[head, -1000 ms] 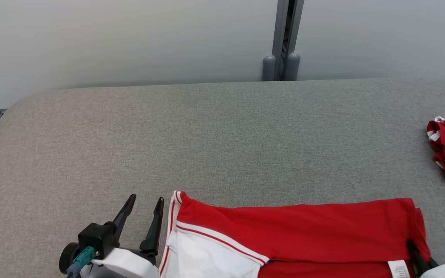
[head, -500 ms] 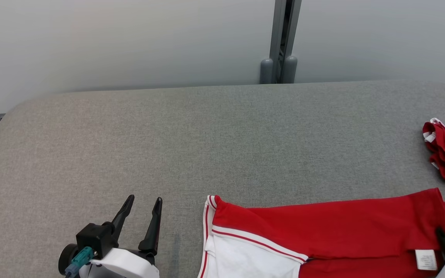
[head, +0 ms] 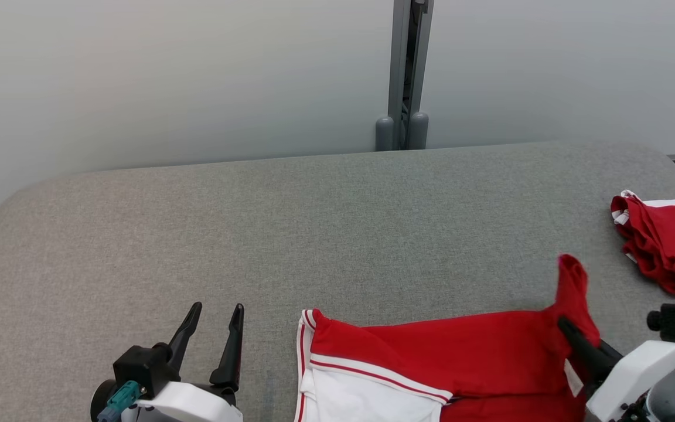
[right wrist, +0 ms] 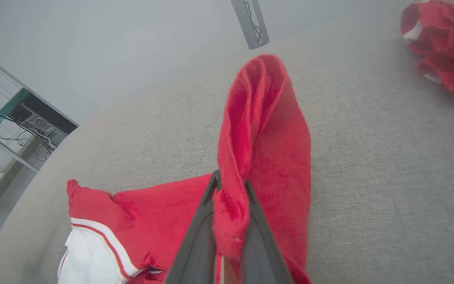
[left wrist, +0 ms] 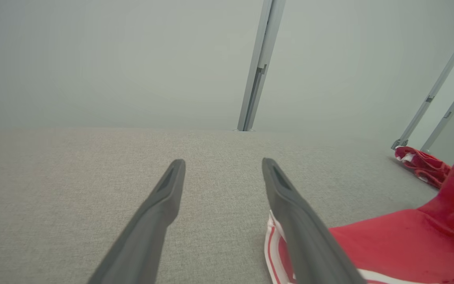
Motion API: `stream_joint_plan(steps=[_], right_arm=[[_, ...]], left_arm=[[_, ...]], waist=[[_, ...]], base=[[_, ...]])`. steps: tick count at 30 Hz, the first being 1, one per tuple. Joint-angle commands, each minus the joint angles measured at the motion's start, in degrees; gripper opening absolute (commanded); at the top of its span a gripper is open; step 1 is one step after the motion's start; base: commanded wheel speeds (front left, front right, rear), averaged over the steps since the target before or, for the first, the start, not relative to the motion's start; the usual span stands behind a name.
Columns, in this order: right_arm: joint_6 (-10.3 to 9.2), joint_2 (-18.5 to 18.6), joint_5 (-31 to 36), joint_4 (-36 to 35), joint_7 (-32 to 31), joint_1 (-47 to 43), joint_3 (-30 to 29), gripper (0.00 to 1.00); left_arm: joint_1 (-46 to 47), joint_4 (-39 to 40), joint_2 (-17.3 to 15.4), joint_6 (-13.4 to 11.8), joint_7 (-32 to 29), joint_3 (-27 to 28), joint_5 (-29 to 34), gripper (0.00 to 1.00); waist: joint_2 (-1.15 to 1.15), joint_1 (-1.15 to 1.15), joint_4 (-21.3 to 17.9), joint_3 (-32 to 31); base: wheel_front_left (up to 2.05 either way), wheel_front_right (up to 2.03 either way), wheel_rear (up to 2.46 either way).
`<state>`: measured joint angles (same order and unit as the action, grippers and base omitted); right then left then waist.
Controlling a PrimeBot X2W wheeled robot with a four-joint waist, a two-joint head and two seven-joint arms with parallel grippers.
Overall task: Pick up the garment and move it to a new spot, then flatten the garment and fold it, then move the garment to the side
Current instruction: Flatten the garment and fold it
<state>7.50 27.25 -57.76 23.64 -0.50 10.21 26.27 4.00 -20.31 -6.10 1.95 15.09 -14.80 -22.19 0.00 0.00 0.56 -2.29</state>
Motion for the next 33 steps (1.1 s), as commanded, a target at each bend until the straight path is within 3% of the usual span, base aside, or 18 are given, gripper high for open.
stream_joint_plan(steps=[1, 10, 12, 17, 24, 33], right_arm=[[-0.03, -0.30, -0.54, -1.42, -0.99, -0.85, -0.32, 0.00], [-0.02, -10.99, -3.09, -14.66, -10.04, -4.64, -2.40, 0.00], [-0.03, -15.39, -2.68, -16.49, -12.13, -5.55, -2.67, 0.00], [-0.02, -21.26, -0.09, -16.04, -13.75, -5.83, -2.42, 0.00], [-0.02, -23.94, 1.24, -13.42, -13.96, -5.18, -0.85, 0.00], [-0.02, -24.21, -2.24, -6.98, -10.11, -1.83, 2.77, 0.00]], left_arm=[[-0.29, -0.13, 0.04, 0.23, 0.13, 0.43, 0.26, 1.00], [-0.24, -0.30, 0.56, 0.45, 0.13, 1.72, 0.54, 1.00], [-0.46, -0.26, 0.90, 0.74, 0.13, 1.72, 0.78, 1.00], [-0.76, -0.78, 1.42, 1.16, 0.13, 1.36, 1.07, 1.00], [0.40, -1.07, 1.91, 1.51, 0.13, 1.70, 1.38, 1.00], [1.61, -1.57, 2.20, 2.01, 0.13, 1.67, 1.79, 1.00]], waist=[[0.00, 0.00, 0.04, -0.21], [0.00, 0.00, 1.52, -0.94], [0.00, 0.00, 2.50, -0.88], [0.00, 0.00, 4.55, -0.54], [0.00, 0.00, 8.33, 0.83], [0.00, 0.00, 11.47, 3.89]], base=[[0.00, 0.00, 0.00], [0.00, 0.00, 0.00], [0.00, 0.00, 0.00], [0.00, 0.00, 0.00], [0.00, 0.00, 0.00], [0.00, 0.00, 0.00]])
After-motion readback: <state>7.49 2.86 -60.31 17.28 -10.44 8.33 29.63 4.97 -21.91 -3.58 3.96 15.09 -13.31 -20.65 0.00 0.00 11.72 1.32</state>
